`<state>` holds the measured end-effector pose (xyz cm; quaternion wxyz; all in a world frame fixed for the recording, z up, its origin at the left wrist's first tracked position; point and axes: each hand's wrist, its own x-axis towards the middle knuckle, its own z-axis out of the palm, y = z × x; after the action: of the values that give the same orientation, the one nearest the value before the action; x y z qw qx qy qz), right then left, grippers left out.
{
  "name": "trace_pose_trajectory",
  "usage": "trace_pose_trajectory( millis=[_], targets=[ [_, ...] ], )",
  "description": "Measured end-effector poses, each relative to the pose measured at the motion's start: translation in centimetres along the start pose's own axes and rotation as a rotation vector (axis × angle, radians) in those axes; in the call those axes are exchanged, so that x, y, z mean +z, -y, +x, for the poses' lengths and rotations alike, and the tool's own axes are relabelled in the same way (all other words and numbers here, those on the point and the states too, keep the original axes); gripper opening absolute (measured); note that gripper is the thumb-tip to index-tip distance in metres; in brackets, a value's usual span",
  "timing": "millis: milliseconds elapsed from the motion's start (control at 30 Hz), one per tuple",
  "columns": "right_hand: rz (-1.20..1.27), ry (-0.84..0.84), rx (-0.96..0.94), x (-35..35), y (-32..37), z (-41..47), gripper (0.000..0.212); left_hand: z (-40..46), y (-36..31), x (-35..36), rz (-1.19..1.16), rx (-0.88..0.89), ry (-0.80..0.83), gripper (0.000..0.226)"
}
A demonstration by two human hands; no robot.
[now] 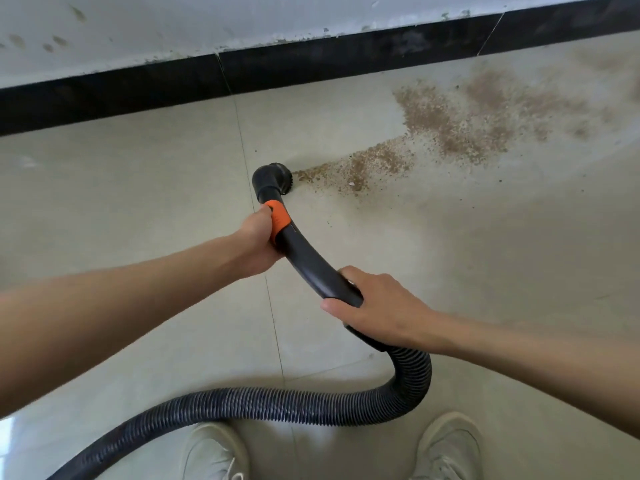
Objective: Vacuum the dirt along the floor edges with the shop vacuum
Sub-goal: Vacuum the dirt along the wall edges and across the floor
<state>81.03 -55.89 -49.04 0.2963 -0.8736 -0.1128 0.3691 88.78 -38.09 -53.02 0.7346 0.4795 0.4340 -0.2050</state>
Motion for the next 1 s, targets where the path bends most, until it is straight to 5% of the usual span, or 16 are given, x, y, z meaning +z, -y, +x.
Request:
trace_pose_trajectory(
  millis=[500, 800, 1000],
  targets=[
    [0.062, -0.035, -0.027, 1.3, -2.8, -1.8, 0.034, -0.2, 4.4, 1.9, -0.001, 0.096, -0.124, 0.033],
    [0.090, -0.085, -0.081, -2.5, -1.1, 2.1, 0.031, 1.8, -0.4, 3.8, 0.030, 0.159, -0.112, 0.049],
    [0.045, -0.054, -0.051, -0.9, -2.4, -0.2, 0.032, -0.3, 3.8, 3.5, 0.196, 0.231, -0.173, 0.048]
  ],
)
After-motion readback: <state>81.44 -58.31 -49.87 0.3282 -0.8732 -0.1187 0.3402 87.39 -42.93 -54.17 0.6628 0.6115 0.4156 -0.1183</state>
